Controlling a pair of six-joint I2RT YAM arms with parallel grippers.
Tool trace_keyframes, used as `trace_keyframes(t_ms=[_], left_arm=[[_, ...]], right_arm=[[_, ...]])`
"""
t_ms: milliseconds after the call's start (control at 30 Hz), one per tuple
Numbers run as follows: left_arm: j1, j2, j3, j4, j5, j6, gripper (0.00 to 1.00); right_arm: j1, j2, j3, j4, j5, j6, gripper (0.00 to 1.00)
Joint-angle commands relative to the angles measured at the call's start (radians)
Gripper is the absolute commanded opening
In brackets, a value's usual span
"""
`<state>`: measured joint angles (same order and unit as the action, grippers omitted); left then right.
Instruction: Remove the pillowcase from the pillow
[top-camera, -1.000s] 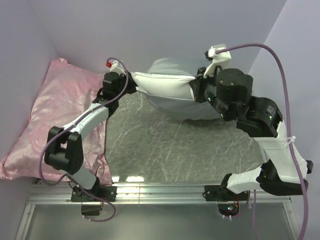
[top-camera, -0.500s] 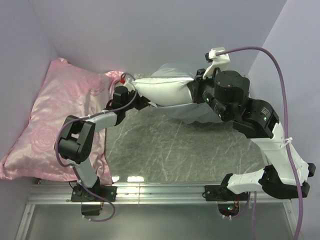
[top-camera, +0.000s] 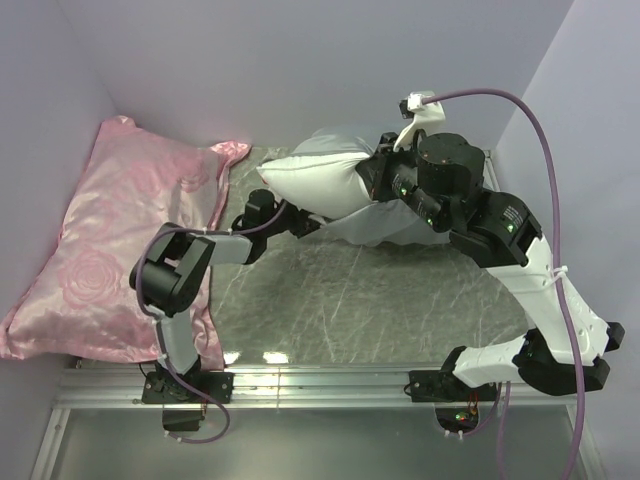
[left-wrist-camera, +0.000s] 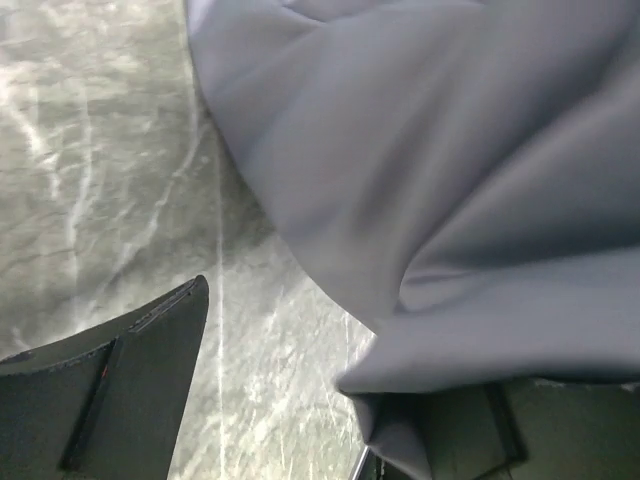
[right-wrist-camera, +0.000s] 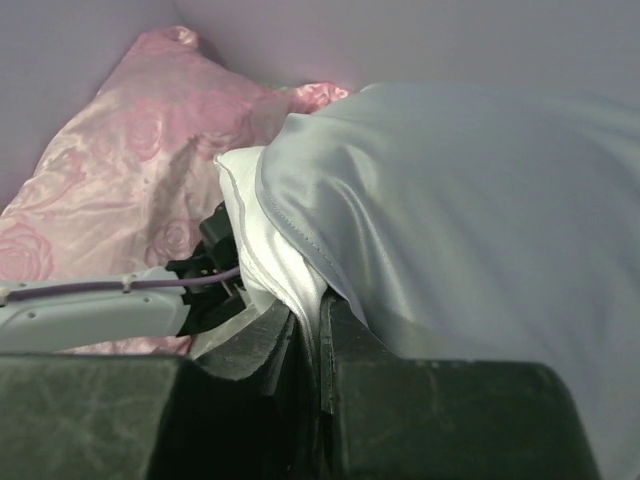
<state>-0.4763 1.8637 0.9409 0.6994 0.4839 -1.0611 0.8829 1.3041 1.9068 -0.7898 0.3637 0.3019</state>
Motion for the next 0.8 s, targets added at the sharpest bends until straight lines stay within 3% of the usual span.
trace_keyframes(t_ms=[0,100,267,667,767], left_arm=[[-0.005,0.041,0.044,0.080,0.048,-0.043,0.82],[0.007,-0.015,0.030,0.153,0.061,-0.063,0.83],[0.030,-0.147,-0.014,0.048,0.022,0.003,0.86],[0.156,-0.429,-0.220,0.003,0.007,-0.013,0.89],[0.179,-0.515,-0.209,-0.104,-0.031,0.016,0.90]], right_arm=[[0.002,-0.049,0.083,0.219,-0.071,0.060,0.00],[-0.001,-0.077,0.054,0.225,-0.026,0.052,0.00],[-0.024,-0.100,0.023,0.233,-0.009,0.048,0.00],[-0.070,-0.121,-0.034,0.257,0.001,0.059,0.00],[-0.081,-0.137,-0.083,0.277,-0.006,0.069,0.00]])
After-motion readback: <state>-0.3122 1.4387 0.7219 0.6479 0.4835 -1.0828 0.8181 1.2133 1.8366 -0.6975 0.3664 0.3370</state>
